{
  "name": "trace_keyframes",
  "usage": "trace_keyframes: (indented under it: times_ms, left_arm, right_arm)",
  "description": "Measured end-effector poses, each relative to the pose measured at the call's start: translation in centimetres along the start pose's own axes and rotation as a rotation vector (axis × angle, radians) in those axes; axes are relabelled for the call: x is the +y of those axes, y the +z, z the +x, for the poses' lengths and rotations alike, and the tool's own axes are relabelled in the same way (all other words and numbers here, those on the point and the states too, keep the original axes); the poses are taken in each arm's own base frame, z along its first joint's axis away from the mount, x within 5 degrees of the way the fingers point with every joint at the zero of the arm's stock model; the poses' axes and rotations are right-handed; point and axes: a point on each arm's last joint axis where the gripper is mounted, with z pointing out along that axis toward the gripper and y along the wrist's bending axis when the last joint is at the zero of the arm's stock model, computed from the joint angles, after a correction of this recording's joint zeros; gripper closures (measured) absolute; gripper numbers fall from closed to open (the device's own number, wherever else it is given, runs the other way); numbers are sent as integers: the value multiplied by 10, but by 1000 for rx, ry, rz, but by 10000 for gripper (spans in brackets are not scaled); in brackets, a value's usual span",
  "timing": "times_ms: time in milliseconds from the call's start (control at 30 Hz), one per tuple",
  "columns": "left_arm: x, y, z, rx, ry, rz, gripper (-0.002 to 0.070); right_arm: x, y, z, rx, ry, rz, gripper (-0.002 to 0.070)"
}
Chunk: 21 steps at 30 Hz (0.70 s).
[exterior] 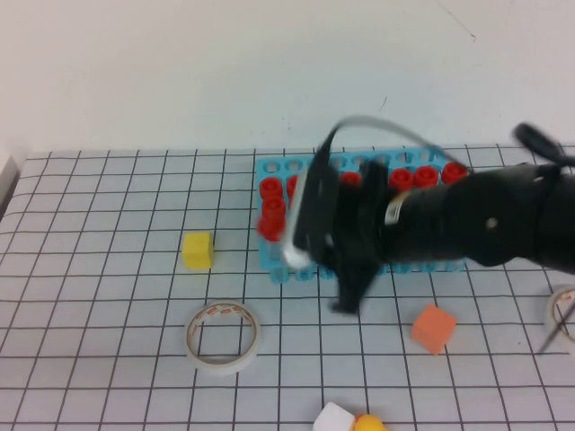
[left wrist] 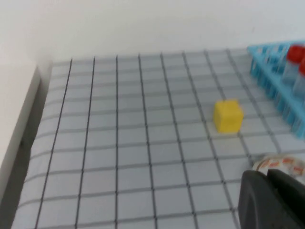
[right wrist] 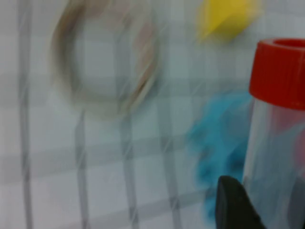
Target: Place the test tubes
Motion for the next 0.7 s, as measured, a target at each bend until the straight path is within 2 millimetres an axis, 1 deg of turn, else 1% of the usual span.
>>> trace_keyframes:
  times_ms: [67,100,133,233,300,400,467,600,667,700]
  left_arm:
    - [-2,-2,-4,-47,-24,24,676]
    - [-6,-4,-7,-91,-28,61,676]
    - [-8,-5,-8,-105,-41,88,676]
    - [-18,-8,-14,-156,-42,199,676]
    - [-24,-12,-20,-205,-41,269,676]
    - [-30,-17,-29,-291,-87,359,676]
    - [-32,-20,-34,-343,-129,396,676]
    - [-33,-22,-38,-397,-88,399,673]
    - [-33,-22,-39,-404,-76,396,641]
    - [-33,-22,-39,-406,-78,402,608]
  right_arm:
    - [-5,-12,-14,-101,111,80,441]
    - [-5,-25,-28,-185,173,144,441]
    - [-1,-28,-34,-210,179,153,441]
    - [16,-32,-54,-278,177,155,441]
    - [32,-34,-68,-320,184,137,441]
    - [52,-40,-87,-382,205,115,441]
    - [62,-47,-97,-424,232,102,441]
    - [71,-63,-113,-505,267,109,441]
    - [75,-70,-119,-539,280,112,441]
    - [78,-72,-122,-553,286,110,441]
